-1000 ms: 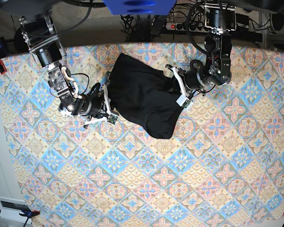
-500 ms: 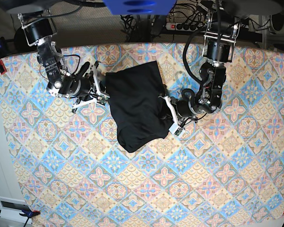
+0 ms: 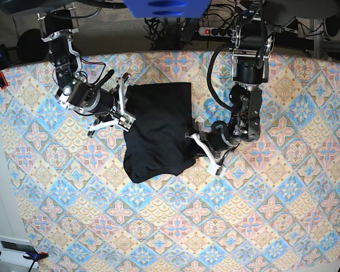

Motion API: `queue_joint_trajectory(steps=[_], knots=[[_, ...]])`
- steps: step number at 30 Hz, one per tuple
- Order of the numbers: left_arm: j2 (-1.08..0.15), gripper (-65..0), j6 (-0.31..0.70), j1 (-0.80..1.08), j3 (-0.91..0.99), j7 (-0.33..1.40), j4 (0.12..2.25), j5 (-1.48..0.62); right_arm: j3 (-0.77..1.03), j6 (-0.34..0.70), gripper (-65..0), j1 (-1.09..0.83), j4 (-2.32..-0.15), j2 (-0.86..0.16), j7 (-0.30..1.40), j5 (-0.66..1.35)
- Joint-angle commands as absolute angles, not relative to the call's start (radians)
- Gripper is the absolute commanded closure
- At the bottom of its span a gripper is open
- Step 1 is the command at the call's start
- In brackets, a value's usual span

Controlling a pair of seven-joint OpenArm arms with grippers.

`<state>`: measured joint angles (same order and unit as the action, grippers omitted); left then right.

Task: Layout the t-shirt on the table in an organized manner, then fold the t-shirt properly
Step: 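Fold the bundle end with the left gripper toward the right gripper, then grasp the folded bundle with the right gripper and drag it aside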

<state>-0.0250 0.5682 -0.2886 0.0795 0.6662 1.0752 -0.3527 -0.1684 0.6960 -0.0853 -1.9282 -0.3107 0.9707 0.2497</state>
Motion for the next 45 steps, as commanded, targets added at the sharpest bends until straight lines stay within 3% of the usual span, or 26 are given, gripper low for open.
queue_joint_trajectory(steps=[1,8,16,22,32,45], knots=[[-0.036,-1.2,0.575,-0.291,0.128,0.668,1.113,-0.394,-0.165,0.698,-1.3,-0.076,-1.945,-0.289,0.951,0.262],[-0.084,-1.2,0.575,-0.17,0.389,0.806,1.31,-0.469,-0.166,0.698,-0.1,-0.071,-1.905,-0.113,0.951,0.26],[-0.128,-1.2,0.575,0.002,0.424,0.829,1.48,-0.555,-0.163,0.698,-0.1,0.059,-1.727,0.004,0.943,0.259],[-0.128,-1.2,0.575,0.067,0.424,0.826,1.521,-0.567,-0.163,0.698,-0.1,0.113,-1.639,0.018,0.929,0.259],[-0.128,-1.2,0.575,0.073,0.424,0.826,1.521,-0.567,-0.17,0.698,-0.1,0.171,-1.313,0.044,0.843,0.257],[-0.128,-1.2,0.575,0.077,0.424,0.826,1.521,-0.567,-0.173,0.698,-0.1,0.151,-1.587,0.085,0.911,0.262]])
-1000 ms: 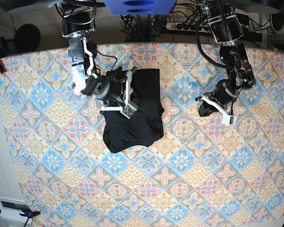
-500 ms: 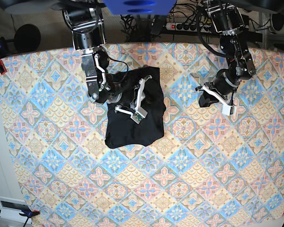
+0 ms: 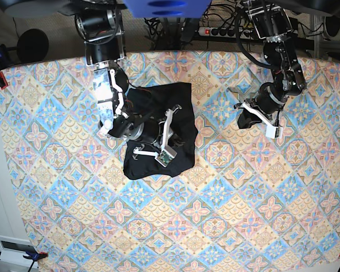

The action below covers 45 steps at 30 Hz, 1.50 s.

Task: Layout the t-shirt on the table in an organized manner, then fold the t-shirt properly
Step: 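Grasp the folded bundle with the right gripper and drag it aside, then press and tuck the bundle with the right gripper, left gripper raised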

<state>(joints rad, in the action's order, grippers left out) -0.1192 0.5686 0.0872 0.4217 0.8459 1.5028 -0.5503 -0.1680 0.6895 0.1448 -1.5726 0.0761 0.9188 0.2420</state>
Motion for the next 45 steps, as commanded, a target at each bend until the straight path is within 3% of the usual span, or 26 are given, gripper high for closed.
queue_joint_trajectory(steps=[1,10,19,36,45], knots=[[-0.128,-1.2,0.575,0.077,0.424,0.826,1.521,-0.567,-0.173,0.698,-0.1,0.148,-1.598,0.099,0.918,0.262],[-0.128,-1.2,0.575,0.079,0.424,0.826,1.524,-0.568,-0.338,0.698,-0.1,0.148,-1.48,0.127,0.912,0.257],[-0.128,-1.1,0.575,0.079,0.426,0.826,1.524,-0.57,-0.329,0.698,-0.1,0.145,-1.297,0.122,0.809,0.257],[-0.176,-1.1,0.576,0.077,0.515,0.829,1.524,-0.688,0.079,0.698,-0.1,0.136,-1.285,-0.076,0.8,0.257],[-0.176,-1.1,0.576,0.079,0.515,0.829,1.524,-0.691,0.142,0.698,-0.1,0.157,-1.29,-0.122,0.796,0.26]])
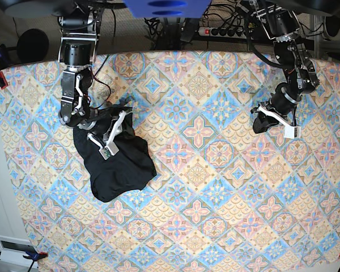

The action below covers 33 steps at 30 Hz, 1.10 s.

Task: Layout the t-shirt on the table in an organized manner, then fold the t-shirt properly
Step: 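Press and tuck the bundle with the right gripper, left gripper raised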

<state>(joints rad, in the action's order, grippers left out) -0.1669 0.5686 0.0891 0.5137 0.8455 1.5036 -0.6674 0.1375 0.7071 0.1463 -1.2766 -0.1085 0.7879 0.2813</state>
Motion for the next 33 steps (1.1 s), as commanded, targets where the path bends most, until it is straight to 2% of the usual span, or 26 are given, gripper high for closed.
queue_joint_trajectory(steps=[1,5,8,16,24,33], knots=[[-0.176,-1.1,0.576,0.079,0.515,0.829,1.524,-0.691,0.142,0.698,-0.1,0.156,-1.319,-0.122,0.811,0.26],[-0.176,-1.1,0.576,0.081,0.515,0.829,1.524,-0.691,0.124,0.698,-0.1,0.156,-1.431,-0.119,0.877,0.26],[-0.176,-1.1,0.576,0.088,0.515,0.829,1.524,-0.691,0.042,0.698,-0.1,0.157,-1.489,-0.117,0.889,0.262],[-0.176,-1.1,0.576,0.094,0.515,0.829,1.524,-0.691,-0.096,0.698,-0.1,0.222,-1.494,-0.116,0.889,0.26],[-0.176,-1.1,0.576,0.094,0.51,0.829,1.524,-0.691,-0.17,0.698,-0.1,0.397,-1.287,-0.116,0.874,0.257],[-0.171,-1.1,0.576,0.094,0.509,0.829,1.524,-0.693,-0.243,0.698,-0.1,0.516,-0.989,-0.116,0.705,0.257]])
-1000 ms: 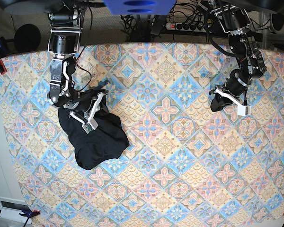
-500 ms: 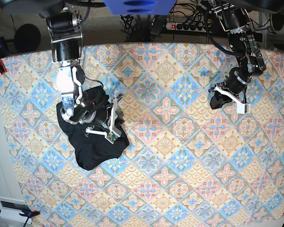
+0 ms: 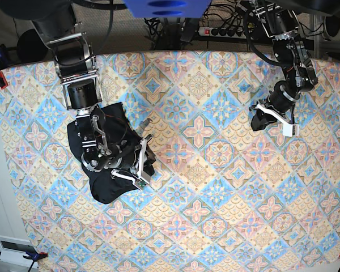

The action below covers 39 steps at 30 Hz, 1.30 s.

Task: Layout the t-shirt on the table in an organized manner, then fold the t-shirt properly
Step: 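Press and tuck the bundle with the right gripper, left gripper raised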

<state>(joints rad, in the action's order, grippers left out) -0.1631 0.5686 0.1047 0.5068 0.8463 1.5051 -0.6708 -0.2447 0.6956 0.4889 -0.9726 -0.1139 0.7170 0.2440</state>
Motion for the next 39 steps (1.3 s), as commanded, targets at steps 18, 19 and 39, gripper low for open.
queue_joint_trajectory(steps=[18,19,39], knots=[[-0.168,-1.1,0.576,0.094,0.509,0.829,1.524,-0.694,-0.051,0.698,-0.1,0.521,-0.822,-0.143,0.515,0.113],[-0.168,-1.1,0.576,0.094,0.509,0.829,1.524,-0.694,-0.033,0.698,-0.1,0.521,-0.822,-0.153,0.513,0.113],[-0.173,-1.1,0.576,0.133,0.51,0.829,1.524,-0.742,0.128,0.667,-0.1,0.515,-0.947,-0.177,0.521,0.114]])
